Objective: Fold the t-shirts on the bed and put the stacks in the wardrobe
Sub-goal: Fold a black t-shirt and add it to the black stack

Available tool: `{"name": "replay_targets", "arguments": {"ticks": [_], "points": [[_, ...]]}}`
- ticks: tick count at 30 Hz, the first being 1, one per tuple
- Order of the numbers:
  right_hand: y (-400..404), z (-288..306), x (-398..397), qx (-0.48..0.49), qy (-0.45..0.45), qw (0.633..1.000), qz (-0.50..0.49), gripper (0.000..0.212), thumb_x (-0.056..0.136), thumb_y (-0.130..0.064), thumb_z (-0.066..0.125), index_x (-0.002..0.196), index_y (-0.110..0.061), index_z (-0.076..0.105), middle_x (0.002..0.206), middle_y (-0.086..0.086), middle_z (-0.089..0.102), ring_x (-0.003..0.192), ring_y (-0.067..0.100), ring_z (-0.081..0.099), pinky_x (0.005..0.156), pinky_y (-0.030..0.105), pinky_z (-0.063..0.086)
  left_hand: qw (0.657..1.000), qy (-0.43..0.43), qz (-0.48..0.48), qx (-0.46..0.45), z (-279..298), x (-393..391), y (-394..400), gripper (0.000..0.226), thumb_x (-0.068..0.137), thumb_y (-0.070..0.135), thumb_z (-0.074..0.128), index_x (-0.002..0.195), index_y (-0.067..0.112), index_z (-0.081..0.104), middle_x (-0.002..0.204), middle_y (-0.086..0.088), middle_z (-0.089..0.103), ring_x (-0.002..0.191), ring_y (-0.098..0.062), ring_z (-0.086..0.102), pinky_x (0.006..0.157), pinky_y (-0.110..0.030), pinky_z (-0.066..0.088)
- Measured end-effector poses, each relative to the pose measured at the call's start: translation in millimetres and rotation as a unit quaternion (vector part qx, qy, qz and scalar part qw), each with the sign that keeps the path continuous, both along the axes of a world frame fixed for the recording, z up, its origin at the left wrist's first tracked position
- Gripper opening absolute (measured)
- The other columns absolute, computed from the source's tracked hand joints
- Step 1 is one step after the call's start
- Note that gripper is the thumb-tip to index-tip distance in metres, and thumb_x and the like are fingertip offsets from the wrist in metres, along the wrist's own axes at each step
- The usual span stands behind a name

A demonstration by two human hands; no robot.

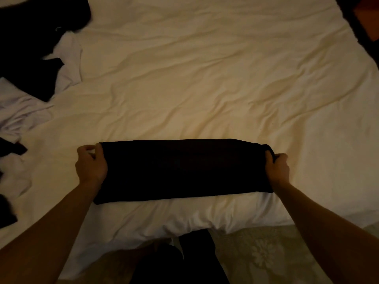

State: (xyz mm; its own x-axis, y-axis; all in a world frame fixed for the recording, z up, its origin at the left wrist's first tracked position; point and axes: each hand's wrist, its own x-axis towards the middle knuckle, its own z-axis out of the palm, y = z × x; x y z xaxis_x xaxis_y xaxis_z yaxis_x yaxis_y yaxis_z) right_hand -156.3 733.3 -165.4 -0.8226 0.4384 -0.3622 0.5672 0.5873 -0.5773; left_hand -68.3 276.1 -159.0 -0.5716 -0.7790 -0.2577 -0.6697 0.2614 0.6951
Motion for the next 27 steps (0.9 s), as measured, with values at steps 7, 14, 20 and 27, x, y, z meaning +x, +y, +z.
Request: {"name": "replay_targets", "arguments": {"ticks": [7, 14, 20, 27], "points": [[0.5, 2.9, 3.2, 0.021, -0.037, 0.999, 0.032, 0.054, 0.101, -0.048, 0.040, 0.127, -0.001, 0.047, 0.115, 0.020, 0.059, 0.108, 0.041, 0.056, 0.084, 0.041, 0.042, 0.976, -0.134, -0.122, -0.124, -0.5, 36.4, 1.7, 0.058, 0.098, 0.060, 0.036, 0.135, 0.016, 0.041, 0.111, -0.024, 0.065, 0.094, -0.046, 0.062, 0.077, -0.047, 0.047], [10.7, 0.3, 6.4, 0.062, -0.036, 0.994, 0.077, 0.047, 0.102, -0.046, 0.038, 0.111, -0.001, 0.052, 0.097, 0.015, 0.060, 0.097, 0.040, 0.059, 0.076, 0.041, 0.043, 0.986, -0.089, -0.121, -0.078, -8.4, 55.8, 1.0, 0.051, 0.100, 0.047, 0.044, 0.126, 0.003, 0.051, 0.112, -0.028, 0.064, 0.094, -0.047, 0.061, 0.072, -0.045, 0.045], [-51.5, 13.9, 7.9, 0.272, 0.172, 0.933, 0.160, 0.048, 0.096, -0.037, 0.047, 0.123, 0.002, 0.055, 0.120, 0.027, 0.057, 0.108, 0.046, 0.053, 0.088, 0.052, 0.044, 0.939, -0.005, -0.193, -0.285, 5.3, 32.1, 38.7, 0.055, 0.098, 0.040, 0.042, 0.131, -0.003, 0.051, 0.130, -0.028, 0.052, 0.120, -0.046, 0.047, 0.098, -0.055, 0.038], [-174.7, -22.1, 48.0, 0.210, 0.182, 0.860, 0.427, 0.050, 0.093, -0.027, 0.042, 0.134, -0.001, 0.055, 0.140, 0.020, 0.053, 0.130, 0.033, 0.051, 0.102, 0.044, 0.048, 0.827, -0.036, -0.484, -0.284, -15.9, -9.7, 171.4, 0.061, 0.094, 0.039, 0.031, 0.145, 0.010, 0.048, 0.154, -0.013, 0.040, 0.143, -0.034, 0.036, 0.113, -0.049, 0.037]]}}
